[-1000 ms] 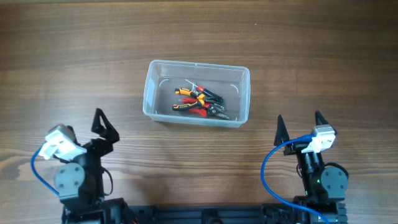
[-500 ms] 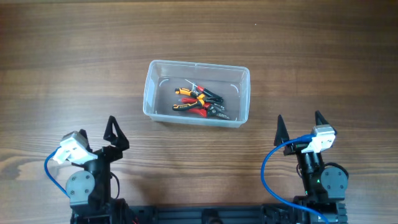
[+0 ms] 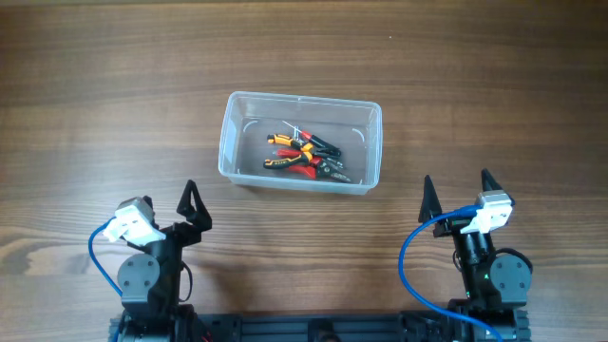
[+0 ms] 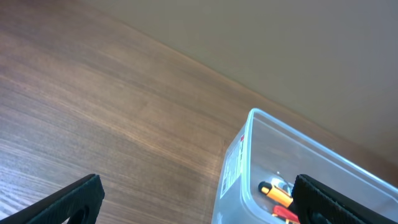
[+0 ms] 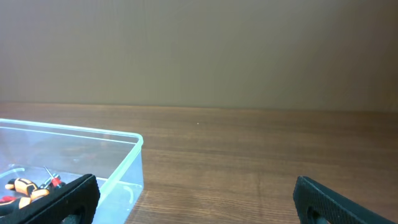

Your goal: Pack container

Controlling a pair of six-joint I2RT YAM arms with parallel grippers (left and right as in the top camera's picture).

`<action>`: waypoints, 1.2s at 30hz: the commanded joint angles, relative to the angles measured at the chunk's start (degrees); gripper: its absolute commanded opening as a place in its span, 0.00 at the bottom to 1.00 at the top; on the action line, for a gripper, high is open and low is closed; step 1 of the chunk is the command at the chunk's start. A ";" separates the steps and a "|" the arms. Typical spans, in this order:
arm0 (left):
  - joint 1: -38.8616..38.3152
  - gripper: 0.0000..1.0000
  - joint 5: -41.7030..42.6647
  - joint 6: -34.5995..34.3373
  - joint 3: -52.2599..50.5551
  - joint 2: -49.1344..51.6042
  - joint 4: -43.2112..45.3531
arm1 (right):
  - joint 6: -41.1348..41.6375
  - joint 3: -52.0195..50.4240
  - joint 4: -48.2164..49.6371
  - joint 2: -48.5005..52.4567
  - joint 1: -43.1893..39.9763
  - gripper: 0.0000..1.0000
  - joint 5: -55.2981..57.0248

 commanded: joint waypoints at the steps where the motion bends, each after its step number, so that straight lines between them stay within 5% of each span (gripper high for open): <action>1: -0.35 1.00 0.33 -0.96 -0.92 -0.68 0.63 | -0.59 -0.07 0.31 -0.70 0.24 1.00 -0.44; 5: -0.35 1.00 0.68 -0.66 -0.92 -0.68 0.61 | -0.59 -0.07 0.31 -0.70 0.24 1.00 -0.44; 11: -0.31 1.00 0.11 22.32 -1.01 -0.68 0.81 | -0.61 -0.07 0.31 -0.70 0.24 1.00 -0.44; 14: -0.28 1.00 0.09 28.00 -1.01 -0.68 0.79 | -0.59 -0.07 0.31 -0.70 0.24 1.00 -0.44; 36: -0.28 1.00 0.09 28.02 -1.01 -0.57 0.79 | -0.59 -0.07 0.31 -0.70 0.24 1.00 -0.42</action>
